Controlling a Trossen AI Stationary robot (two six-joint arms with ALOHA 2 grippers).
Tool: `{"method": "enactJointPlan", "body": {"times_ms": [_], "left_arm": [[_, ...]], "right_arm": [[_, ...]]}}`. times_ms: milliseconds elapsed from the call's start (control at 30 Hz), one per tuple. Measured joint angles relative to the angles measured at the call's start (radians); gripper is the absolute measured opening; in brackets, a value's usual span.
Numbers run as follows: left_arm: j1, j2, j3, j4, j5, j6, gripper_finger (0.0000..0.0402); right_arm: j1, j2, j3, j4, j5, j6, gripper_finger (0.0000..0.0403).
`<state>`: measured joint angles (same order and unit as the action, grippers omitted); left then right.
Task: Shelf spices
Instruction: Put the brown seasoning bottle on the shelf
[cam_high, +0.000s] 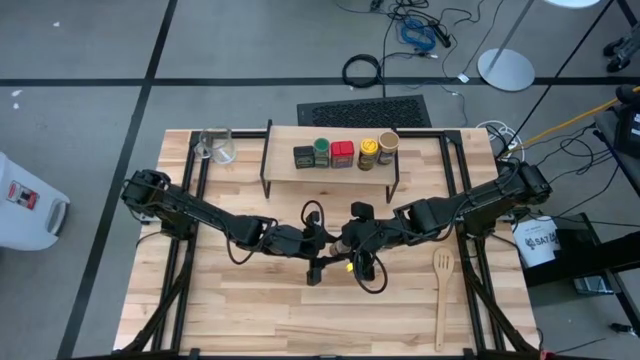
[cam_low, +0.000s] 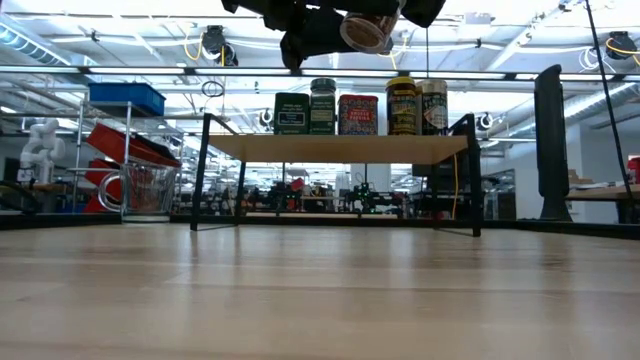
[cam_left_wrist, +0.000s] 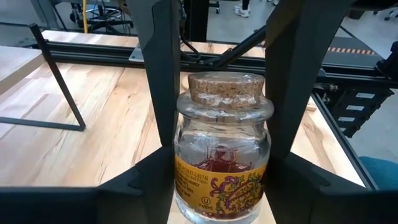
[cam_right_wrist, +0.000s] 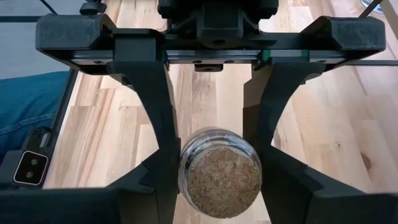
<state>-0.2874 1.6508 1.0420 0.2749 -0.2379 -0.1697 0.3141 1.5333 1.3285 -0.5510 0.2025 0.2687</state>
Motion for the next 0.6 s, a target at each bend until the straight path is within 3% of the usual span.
{"method": "enactJointPlan", "body": {"times_ms": [100,333,600], "left_arm": [[0.0,-0.001,0.0,-0.002,0.0,0.016,0.0194],[0.001,-0.001,0.0,-0.001,0.0,0.02,0.0196],[-0.001,-0.001,0.0,0.001,0.021,0.02,0.02]], "right_arm": [[0.0,0.0,0.0,0.0,-0.002,0.0,0.0171],[0.0,0.0,0.0,0.0,0.001,-0.002,0.0176],[0.023,-0.004,0.0,0.039,0.09,-0.048,0.0252]]}}
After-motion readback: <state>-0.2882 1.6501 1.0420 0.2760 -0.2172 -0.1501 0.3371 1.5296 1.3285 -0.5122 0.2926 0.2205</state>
